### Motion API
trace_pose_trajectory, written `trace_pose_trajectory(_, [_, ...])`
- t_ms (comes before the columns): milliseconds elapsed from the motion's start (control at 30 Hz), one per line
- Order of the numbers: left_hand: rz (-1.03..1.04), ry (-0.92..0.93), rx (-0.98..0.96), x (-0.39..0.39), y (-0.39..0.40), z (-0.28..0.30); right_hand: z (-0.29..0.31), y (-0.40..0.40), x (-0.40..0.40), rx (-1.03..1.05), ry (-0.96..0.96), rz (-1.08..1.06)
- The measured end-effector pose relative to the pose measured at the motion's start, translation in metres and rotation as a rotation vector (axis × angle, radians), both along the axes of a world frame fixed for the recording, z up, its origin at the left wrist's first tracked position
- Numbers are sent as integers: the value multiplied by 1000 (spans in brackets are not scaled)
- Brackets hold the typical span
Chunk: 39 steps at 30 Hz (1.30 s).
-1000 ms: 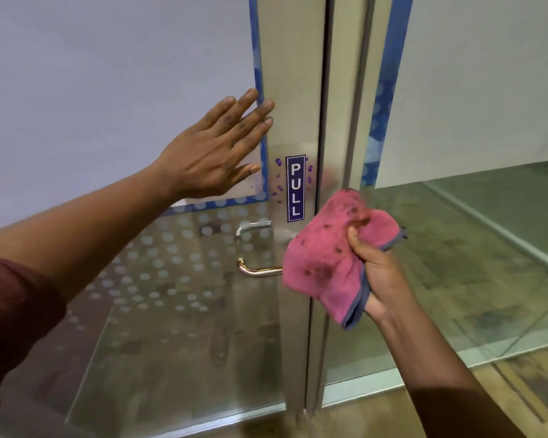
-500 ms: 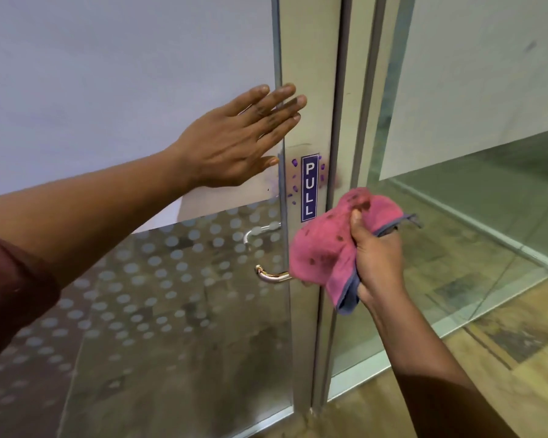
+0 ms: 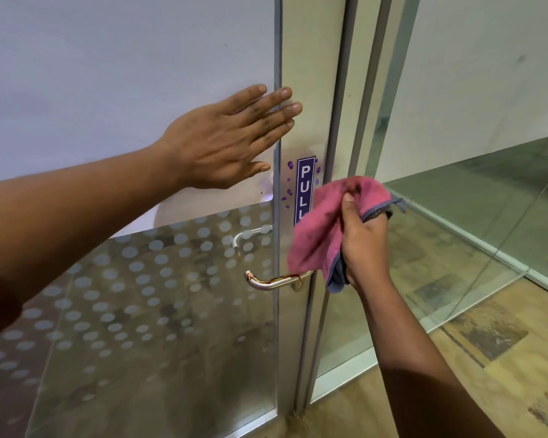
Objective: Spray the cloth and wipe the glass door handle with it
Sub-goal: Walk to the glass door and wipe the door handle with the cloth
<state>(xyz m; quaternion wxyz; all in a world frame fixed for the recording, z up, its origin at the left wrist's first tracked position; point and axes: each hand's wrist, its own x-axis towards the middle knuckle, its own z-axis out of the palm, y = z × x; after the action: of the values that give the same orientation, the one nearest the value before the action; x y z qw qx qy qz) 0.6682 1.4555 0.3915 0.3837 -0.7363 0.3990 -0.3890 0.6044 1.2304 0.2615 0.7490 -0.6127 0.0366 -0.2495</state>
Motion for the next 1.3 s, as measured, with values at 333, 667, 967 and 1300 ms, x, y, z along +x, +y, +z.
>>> trace_pose_trajectory(333, [21,-2,10,0,-1,0,6,14,12,-425,-111,71])
trace_pose_trajectory(667, [39,13,8,-4,-2,2,25,22,44,-1145,-321,-407])
trace_pose_trajectory(967, [52,19,19,-5,-2,3,6,27,51,-1137,-425,-357])
trace_pose_trajectory(1300, [66,-7,34,-5,-3,3,12,6,40,-1169,-393,-237])
